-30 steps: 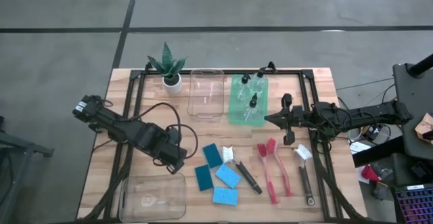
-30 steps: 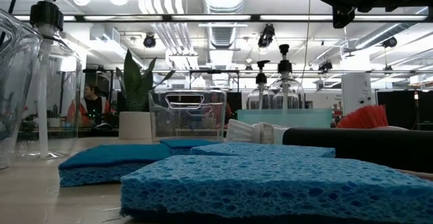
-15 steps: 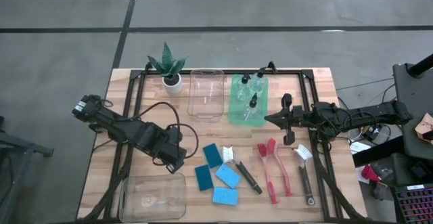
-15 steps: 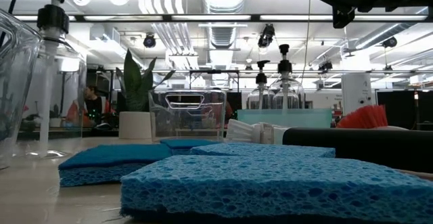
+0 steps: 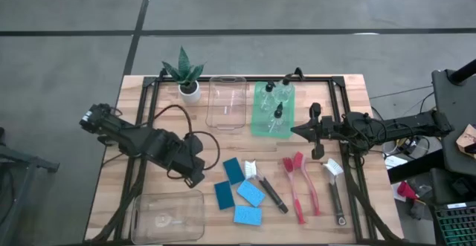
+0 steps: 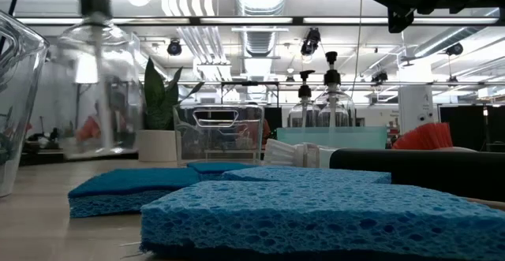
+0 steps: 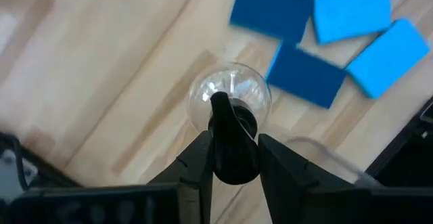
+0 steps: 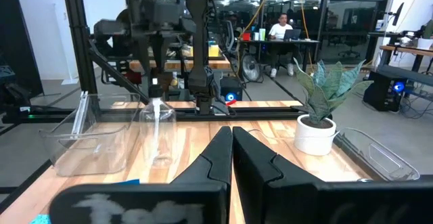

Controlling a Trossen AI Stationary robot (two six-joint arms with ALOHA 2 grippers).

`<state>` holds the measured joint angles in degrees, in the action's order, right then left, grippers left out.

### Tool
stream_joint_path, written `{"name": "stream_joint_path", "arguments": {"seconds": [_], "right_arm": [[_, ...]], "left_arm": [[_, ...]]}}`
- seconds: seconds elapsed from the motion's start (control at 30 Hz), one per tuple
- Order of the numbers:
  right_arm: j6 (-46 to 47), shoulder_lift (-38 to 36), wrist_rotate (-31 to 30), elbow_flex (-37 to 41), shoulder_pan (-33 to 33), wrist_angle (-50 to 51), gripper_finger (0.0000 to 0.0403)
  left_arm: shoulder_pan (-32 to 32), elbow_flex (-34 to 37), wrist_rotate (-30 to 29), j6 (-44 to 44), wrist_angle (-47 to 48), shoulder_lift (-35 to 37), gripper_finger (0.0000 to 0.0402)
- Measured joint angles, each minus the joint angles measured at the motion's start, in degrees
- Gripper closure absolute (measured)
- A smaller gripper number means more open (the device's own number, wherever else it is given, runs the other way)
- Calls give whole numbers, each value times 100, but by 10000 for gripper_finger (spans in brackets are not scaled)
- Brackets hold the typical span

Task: Pick & Place Kitchen Sink Supplies
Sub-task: Put the transparent soap dispenser into the green bin

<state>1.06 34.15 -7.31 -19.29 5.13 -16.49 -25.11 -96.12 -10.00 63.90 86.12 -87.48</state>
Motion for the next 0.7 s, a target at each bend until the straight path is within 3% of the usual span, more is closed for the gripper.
{"name": "stream_joint_path", "arguments": {"seconds": [0.37,0.7], "right_arm": [[-1,0,-1,1,-1,-1,394],[-2,0,-2,2,-1,-1,394]], "left_arm": [[484,-690,-684,-837,-129,7,312],[1358,-1018,-646,-2143,-924,4,310]]}}
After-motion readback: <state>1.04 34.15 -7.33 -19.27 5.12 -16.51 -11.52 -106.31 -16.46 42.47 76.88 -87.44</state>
